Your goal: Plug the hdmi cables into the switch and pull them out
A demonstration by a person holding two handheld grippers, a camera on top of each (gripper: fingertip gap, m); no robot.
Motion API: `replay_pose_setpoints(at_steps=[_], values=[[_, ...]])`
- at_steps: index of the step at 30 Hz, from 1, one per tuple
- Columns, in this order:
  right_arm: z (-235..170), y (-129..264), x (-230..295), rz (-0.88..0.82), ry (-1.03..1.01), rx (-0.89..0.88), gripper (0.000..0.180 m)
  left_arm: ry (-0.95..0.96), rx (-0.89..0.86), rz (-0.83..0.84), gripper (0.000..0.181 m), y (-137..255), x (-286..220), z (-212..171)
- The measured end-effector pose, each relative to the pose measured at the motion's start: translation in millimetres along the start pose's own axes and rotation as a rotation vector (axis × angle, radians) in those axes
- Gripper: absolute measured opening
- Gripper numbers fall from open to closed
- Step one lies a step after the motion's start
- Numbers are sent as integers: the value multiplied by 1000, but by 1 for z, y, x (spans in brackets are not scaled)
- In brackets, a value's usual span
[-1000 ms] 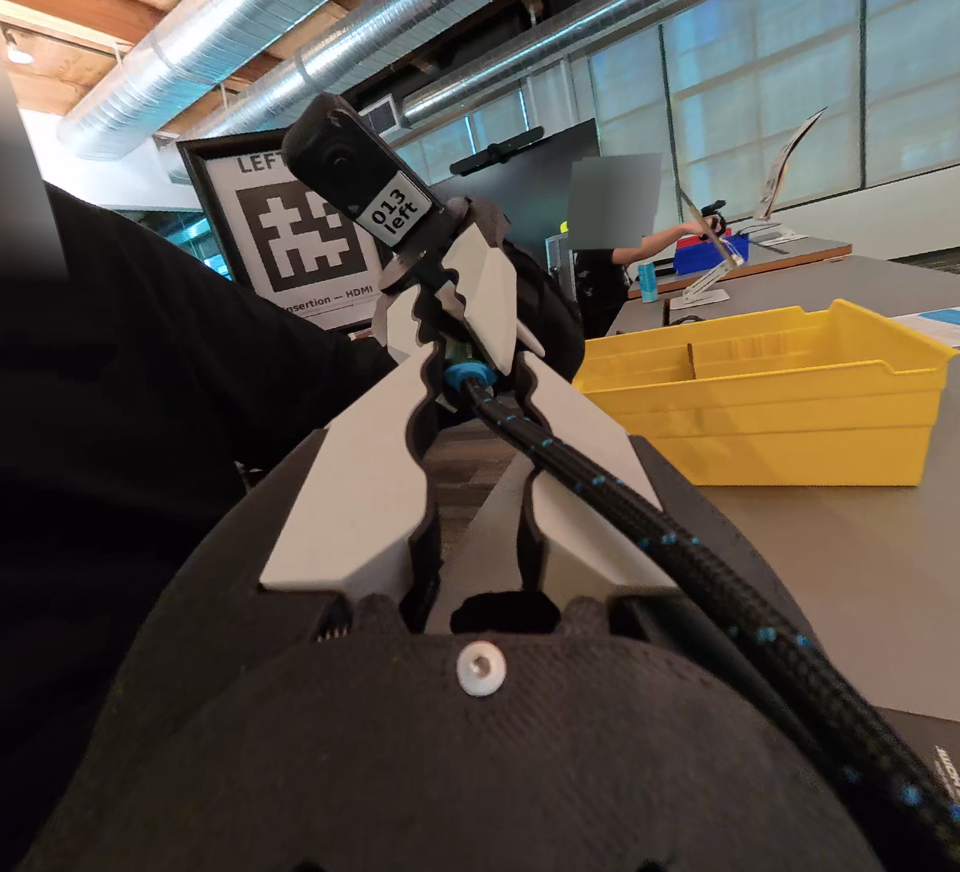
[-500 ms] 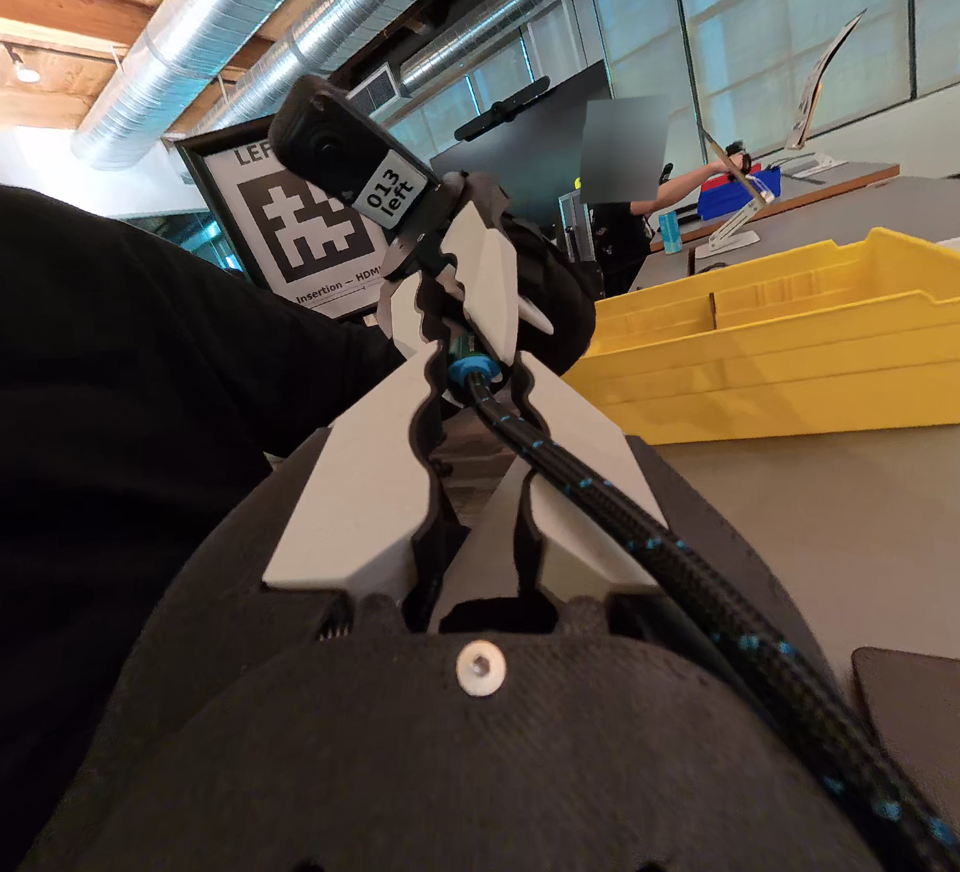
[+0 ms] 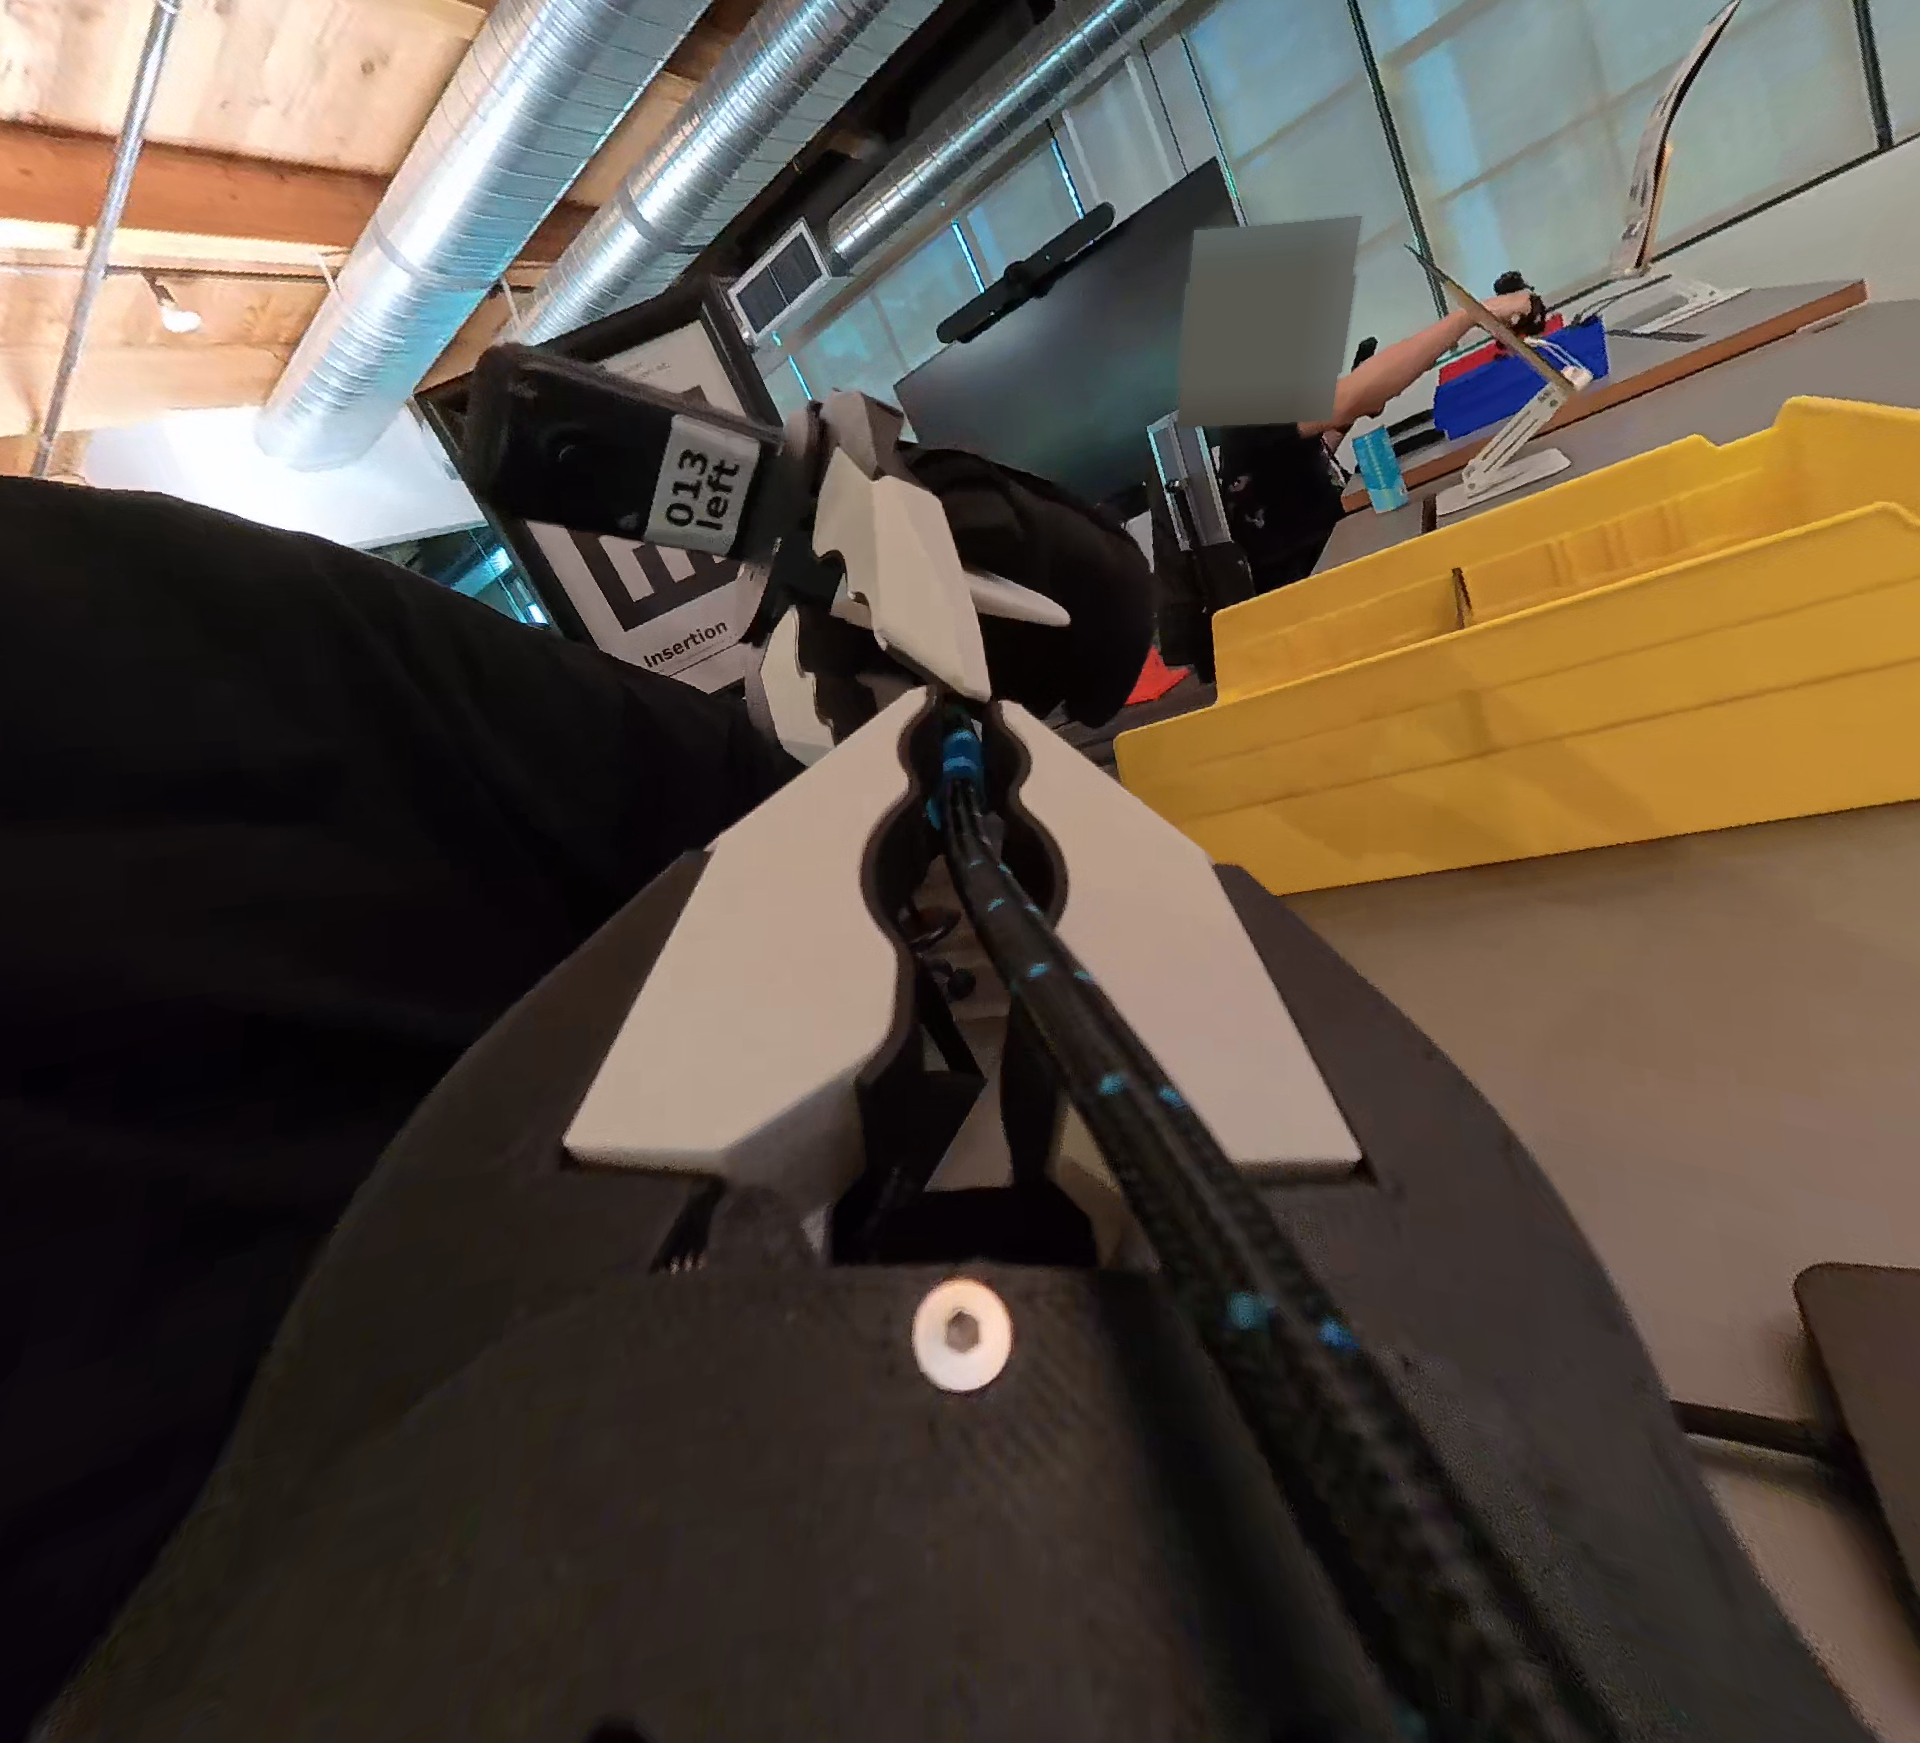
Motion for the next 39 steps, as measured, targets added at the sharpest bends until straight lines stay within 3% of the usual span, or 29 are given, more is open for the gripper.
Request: replay_pose_setpoints(at_steps=[5, 12, 18, 24, 26, 31, 39], values=[[1, 2, -4, 16, -63, -52, 2, -152, 75, 119, 26, 0, -4, 0], [3, 6, -10, 33, -204, -108, 0, -611, 251, 353, 24, -2, -11, -8], [-1, 2, -14, 35, -281, -104, 0, -787, 274, 321, 14, -12, -18, -5], [-3, 5, -19, 16, -296, -122, 0, -689, 296, 283, 11, -14, -14, -6], [-1, 6, -22, -19, -258, -139, 27, -617, 287, 263, 10, -12, -10, -3], [2, 14, -17, -35, -113, -106, 48, -388, 213, 170, 10, -4, 3, 2], [0, 3, -1, 25, 50, -10, 43, -89, 41, -52, 10, 10, 11, 15]])
Point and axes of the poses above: each gripper's, where its closed fingertips meet, y back along the fingers, z out of its top, x = y × z across the jaws, the point moved 5 cm from there along y, back along the fingers, and after that the axes turned 2 degrees about -z, right-handed, at the moved point
